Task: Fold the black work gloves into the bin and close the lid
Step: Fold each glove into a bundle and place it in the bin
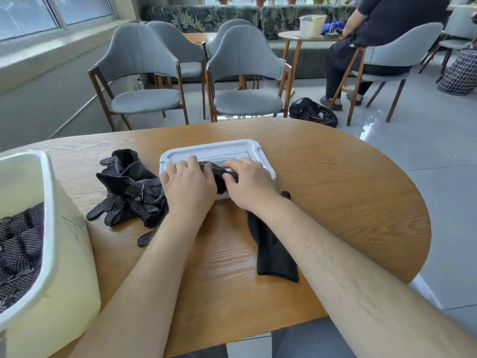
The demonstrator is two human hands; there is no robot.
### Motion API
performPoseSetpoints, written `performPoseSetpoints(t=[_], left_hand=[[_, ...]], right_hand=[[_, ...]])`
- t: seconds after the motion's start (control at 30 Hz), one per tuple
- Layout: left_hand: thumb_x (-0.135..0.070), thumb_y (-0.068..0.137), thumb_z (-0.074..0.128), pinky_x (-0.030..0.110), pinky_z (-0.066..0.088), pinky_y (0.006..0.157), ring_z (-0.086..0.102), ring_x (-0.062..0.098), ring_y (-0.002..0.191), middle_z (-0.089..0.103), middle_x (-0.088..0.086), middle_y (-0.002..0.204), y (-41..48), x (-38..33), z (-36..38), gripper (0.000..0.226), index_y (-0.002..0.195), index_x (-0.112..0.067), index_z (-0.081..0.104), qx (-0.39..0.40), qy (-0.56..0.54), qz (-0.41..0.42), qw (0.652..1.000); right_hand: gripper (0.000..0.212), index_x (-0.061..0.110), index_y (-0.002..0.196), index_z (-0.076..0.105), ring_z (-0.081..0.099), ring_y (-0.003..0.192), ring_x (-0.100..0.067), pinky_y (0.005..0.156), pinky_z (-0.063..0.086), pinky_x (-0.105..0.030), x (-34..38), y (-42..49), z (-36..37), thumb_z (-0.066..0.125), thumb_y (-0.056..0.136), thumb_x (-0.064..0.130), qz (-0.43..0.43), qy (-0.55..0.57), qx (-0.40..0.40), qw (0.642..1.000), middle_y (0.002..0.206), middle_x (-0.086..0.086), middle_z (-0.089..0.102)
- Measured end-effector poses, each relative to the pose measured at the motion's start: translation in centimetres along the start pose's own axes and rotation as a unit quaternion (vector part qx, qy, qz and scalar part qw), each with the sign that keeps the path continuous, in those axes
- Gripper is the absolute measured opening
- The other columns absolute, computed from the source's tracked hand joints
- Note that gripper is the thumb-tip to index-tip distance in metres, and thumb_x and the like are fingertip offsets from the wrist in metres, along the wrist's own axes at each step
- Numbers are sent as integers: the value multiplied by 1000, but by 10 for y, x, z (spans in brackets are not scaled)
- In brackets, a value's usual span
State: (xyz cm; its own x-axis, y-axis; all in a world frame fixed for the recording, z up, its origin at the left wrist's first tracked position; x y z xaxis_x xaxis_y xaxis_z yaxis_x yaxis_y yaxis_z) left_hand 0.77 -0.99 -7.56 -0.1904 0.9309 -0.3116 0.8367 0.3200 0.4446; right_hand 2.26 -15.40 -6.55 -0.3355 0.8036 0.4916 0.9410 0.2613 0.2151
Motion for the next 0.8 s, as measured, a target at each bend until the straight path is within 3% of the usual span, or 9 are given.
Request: performPoseSetpoints(t=[0.07, 0.23, 0.33, 0.43, 0.5, 0.57, 0.63, 0.7, 0.8], left_hand=[[-39, 102, 47, 48, 31, 99, 55, 39, 116, 69, 15, 111, 0, 7, 6, 35, 113, -10, 63, 12, -10, -3, 1000], [-35, 99, 53, 41, 26, 96, 55, 32, 116, 68, 4, 117, -6, 8, 4, 28, 121, -21, 64, 7, -80, 31, 996], [-30, 100, 53, 39, 28, 97, 58, 28, 113, 69, 1, 115, -3, 6, -2, 26, 121, -24, 66, -12, -140, 28, 990], [-23, 101, 53, 34, 35, 100, 58, 18, 109, 68, -1, 113, 1, 7, -6, 23, 120, -22, 66, -24, -237, 45, 970], [-17, 101, 55, 21, 41, 98, 53, 9, 106, 65, 2, 113, 3, 7, -9, 22, 120, -17, 66, -20, -307, 61, 949], [-18, 101, 58, 4, 34, 92, 50, 4, 105, 61, 4, 118, 2, 8, -12, 23, 122, -15, 66, -19, -343, 56, 938], [-27, 100, 60, 12, 36, 99, 53, 12, 113, 57, 5, 123, 0, 7, -19, 27, 124, -17, 66, -54, -336, 55, 939], [-40, 97, 59, 33, 38, 108, 53, 19, 120, 57, 2, 126, -5, -1, -32, 34, 123, -19, 67, -91, -315, 97, 940], [-51, 89, 67, 41, 39, 107, 51, 18, 122, 57, -7, 128, -19, -22, -39, 49, 126, -20, 64, -41, -334, 201, 920]], right_hand=[[37, 30, 134, 63, 50, 127, -27, 106, 43, -41, 5, 14, 10, 56, 98, 38, 6, -16, 33, 999, 132, -2, 62], [23, 33, 111, 76, 56, 113, -26, 96, 49, -43, 2, 22, 24, 57, 99, 38, 0, 2, 21, 1000, 112, 1, 67], [17, 33, 101, 73, 62, 103, -20, 88, 53, -40, 4, 22, 19, 56, 98, 37, -5, 64, -15, 998, 104, 7, 70], [4, 35, 100, 63, 64, 98, -13, 86, 54, -35, 2, 21, 18, 61, 97, 37, 45, 180, 19, 982, 102, 11, 69], [5, 35, 93, 64, 66, 92, -8, 85, 56, -33, 0, 20, 10, 67, 94, 31, 64, 255, 6, 965, 94, 12, 71], [8, 30, 93, 70, 64, 79, 3, 73, 52, -17, -2, 18, 0, 69, 94, 22, 66, 286, -11, 956, 83, 14, 69], [7, 23, 96, 74, 62, 74, 4, 66, 46, -11, -4, 13, -10, 70, 94, 17, 87, 332, -17, 939, 81, 14, 68], [13, 23, 94, 77, 66, 82, -6, 69, 49, -21, -12, 11, -20, 67, 94, 15, 129, 390, -29, 911, 88, 6, 73], [38, 11, 100, 77, 69, 87, -23, 73, 55, -28, -19, 5, -33, 46, 86, -8, 162, 516, -8, 841, 100, -11, 72]])
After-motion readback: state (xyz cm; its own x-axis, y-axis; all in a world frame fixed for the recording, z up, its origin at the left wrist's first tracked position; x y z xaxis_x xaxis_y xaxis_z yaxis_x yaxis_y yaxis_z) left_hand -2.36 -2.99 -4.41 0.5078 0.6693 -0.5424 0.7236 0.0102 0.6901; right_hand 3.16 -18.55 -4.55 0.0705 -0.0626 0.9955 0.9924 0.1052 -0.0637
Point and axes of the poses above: each hand's wrist, its own y-axis towards the middle knuckle, its own z-axis out of the palm, x = y × z, the point moved 7 cm from there along y, towards the middle knuckle
